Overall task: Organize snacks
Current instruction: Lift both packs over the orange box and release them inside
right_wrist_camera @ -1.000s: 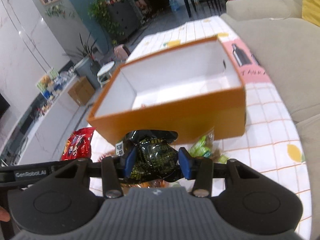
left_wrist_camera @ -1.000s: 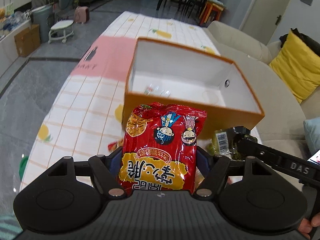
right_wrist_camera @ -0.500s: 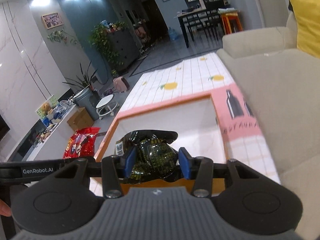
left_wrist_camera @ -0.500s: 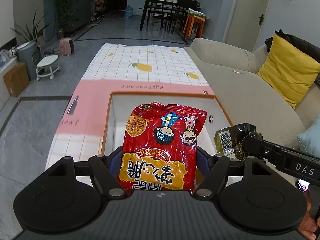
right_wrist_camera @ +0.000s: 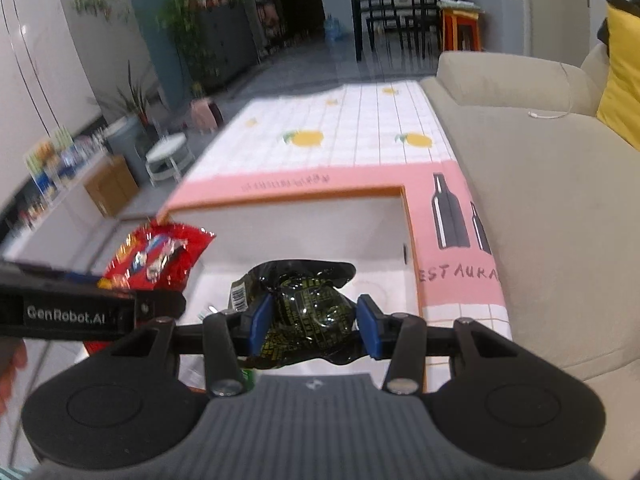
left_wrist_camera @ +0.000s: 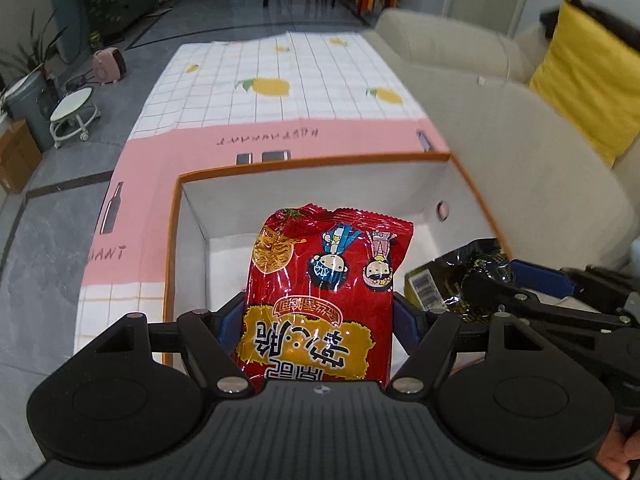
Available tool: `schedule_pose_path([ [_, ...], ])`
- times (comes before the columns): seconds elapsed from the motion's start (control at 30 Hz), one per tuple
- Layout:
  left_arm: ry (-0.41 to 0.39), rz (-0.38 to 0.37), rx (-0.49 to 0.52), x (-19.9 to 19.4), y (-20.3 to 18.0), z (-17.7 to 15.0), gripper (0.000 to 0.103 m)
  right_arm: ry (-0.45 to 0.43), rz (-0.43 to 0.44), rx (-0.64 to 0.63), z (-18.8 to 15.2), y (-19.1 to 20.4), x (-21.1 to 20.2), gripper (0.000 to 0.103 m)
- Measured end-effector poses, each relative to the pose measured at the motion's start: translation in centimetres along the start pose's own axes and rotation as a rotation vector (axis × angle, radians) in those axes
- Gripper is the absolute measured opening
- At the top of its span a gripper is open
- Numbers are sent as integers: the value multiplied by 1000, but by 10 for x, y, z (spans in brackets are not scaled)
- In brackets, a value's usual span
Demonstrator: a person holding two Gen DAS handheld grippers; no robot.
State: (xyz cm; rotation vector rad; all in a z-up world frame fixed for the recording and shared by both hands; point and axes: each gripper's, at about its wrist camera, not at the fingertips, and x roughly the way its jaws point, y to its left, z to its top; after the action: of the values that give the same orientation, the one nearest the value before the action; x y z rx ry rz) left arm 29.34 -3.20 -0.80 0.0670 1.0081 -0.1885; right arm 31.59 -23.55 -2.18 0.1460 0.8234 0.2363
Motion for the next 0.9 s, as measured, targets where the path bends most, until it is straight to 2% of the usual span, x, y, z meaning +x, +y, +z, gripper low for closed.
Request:
schedule_pose_path([
  [0.23, 132, 9, 32, 46, -2, 5, 84, 138, -38, -51, -2, 0, 41, 44],
  [0.37, 181, 14, 42, 64, -4, 3, 84, 201, -38, -69, -2, 1, 57, 45],
  [0.67, 236, 18, 44, 88, -4, 2, 84, 277, -66, -134, 1, 7, 76, 45],
  [0.73, 242, 19, 42, 91, -2, 0, 84, 288, -76, -148, 2, 9, 77, 41],
  [0.9, 249, 24, 27, 94, 3, -3, 85, 303, -87, -161, 4, 10, 79, 40],
])
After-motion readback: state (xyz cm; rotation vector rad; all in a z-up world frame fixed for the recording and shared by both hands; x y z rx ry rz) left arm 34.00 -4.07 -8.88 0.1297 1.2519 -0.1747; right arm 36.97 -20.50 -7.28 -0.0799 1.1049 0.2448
